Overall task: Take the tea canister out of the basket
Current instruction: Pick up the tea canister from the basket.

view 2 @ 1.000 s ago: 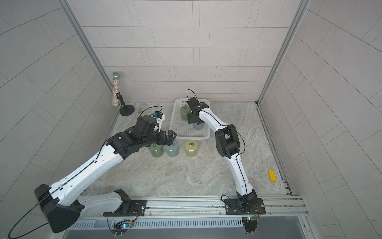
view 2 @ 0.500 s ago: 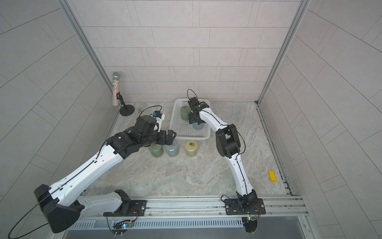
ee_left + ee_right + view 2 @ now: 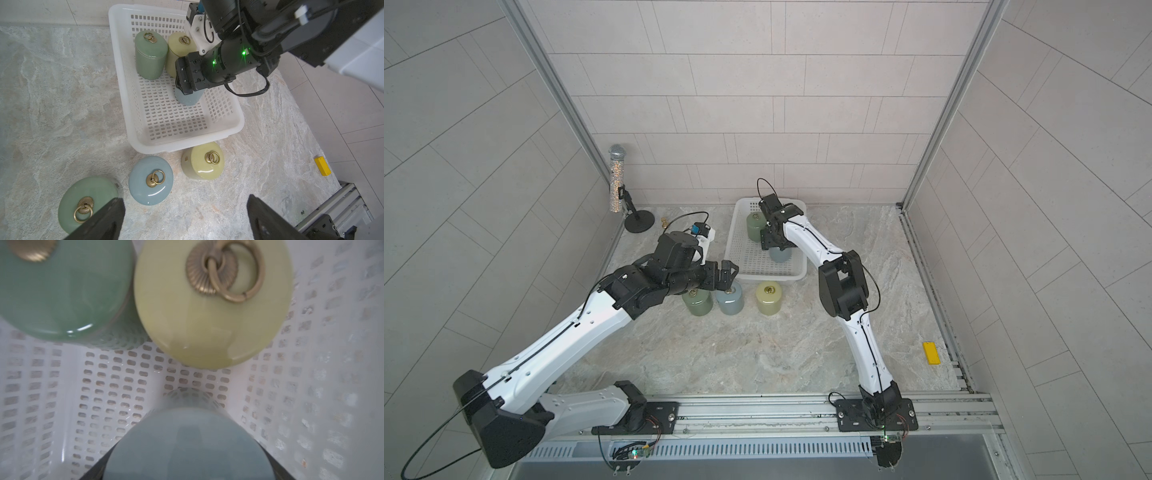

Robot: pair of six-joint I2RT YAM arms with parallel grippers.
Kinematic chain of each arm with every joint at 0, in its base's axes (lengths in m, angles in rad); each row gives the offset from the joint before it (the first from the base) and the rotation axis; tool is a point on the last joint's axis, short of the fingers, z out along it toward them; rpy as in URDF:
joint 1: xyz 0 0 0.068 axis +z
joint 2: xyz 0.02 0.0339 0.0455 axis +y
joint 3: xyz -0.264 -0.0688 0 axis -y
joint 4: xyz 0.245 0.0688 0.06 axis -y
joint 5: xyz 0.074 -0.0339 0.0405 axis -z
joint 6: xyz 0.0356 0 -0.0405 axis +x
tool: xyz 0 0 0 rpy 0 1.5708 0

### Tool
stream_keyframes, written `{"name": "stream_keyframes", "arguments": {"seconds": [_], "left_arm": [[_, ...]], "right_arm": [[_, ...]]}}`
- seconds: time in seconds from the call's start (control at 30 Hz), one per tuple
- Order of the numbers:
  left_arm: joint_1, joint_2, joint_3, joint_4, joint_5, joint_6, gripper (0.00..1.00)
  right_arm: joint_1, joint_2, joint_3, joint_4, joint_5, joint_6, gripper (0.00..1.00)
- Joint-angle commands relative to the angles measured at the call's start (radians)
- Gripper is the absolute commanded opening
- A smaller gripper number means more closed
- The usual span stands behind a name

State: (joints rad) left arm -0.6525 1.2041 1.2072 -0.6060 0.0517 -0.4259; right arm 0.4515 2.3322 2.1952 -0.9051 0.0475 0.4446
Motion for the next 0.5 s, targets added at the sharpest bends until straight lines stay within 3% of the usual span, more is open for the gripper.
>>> {"name": "stream_keyframes", "arguments": {"seconds": [0.0,0.47], "left_arm": [[0.005,-0.019,-0.017,0.017,0.007,-0.001,1.0],[0.005,-0.048,-0.046,0.034,0.009,-0.005,1.0]], "right_arm": [[0.009,-0.14,0.008,-0.004,0.016,-0.01,0.76],[0.022,-0.4,-0.176,-0.025,0.026,0.025,0.76]]}}
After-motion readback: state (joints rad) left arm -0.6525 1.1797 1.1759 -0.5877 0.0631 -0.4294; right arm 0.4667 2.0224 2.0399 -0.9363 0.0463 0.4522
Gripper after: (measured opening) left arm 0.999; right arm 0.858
